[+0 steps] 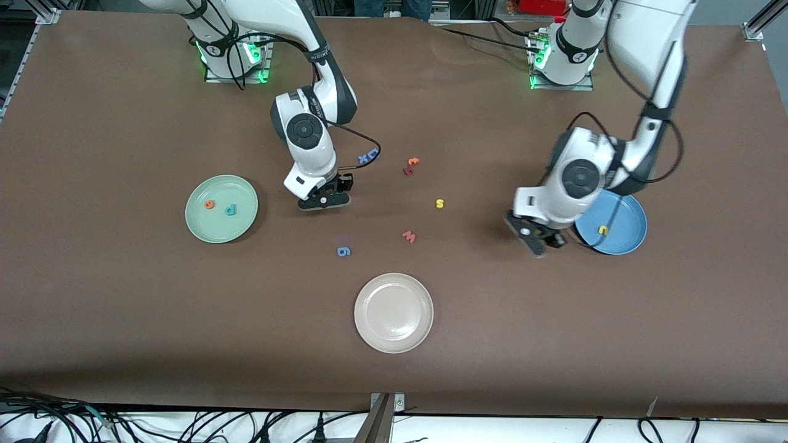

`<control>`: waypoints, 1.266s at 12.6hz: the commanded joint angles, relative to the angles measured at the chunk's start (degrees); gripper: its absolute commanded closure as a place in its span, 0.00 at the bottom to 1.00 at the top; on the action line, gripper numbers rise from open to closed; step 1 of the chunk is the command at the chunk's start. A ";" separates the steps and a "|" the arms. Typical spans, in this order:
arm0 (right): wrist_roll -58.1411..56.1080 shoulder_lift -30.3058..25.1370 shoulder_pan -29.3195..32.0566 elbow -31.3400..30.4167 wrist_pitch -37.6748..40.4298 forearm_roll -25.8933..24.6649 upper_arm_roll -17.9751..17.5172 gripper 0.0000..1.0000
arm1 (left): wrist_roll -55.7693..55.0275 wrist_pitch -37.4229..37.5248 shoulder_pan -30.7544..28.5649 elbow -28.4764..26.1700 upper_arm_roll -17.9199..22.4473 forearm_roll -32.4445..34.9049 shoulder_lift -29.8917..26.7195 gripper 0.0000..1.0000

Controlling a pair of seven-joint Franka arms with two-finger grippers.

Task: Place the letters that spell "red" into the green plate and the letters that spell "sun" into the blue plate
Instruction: 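Place the yellow s on the blue plate with the left gripper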

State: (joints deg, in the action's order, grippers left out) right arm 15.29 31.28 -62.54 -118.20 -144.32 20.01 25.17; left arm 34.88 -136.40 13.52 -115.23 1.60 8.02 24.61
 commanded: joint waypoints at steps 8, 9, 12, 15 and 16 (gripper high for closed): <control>0.80 0.80 -0.39 -0.54 -2.10 1.61 -1.26 0.95 | 2.56 5.62 -12.11 -5.45 3.58 -11.27 -0.18 0.97; 0.36 0.63 -0.30 -0.45 -2.01 1.53 -1.18 0.95 | 2.56 5.62 -12.72 -5.54 3.67 -11.27 0.69 0.92; -0.43 -0.69 -0.13 2.09 4.02 1.35 1.27 0.95 | 2.21 5.62 -13.26 -5.27 3.67 -11.27 1.49 0.03; -7.25 -3.24 -0.21 2.80 12.11 1.35 8.37 0.94 | 2.56 8.15 -12.30 -4.40 3.32 -11.36 -0.61 0.00; -12.60 -3.33 -0.21 2.80 15.79 1.44 11.62 0.94 | 2.47 9.82 -10.99 -3.70 2.71 -11.36 -1.92 0.00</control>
State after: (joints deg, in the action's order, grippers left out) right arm 10.17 29.78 -62.53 -114.75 -133.79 20.45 32.18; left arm 36.49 -130.18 0.58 -119.84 4.81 -1.37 25.70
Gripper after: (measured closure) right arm 0.824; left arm 0.238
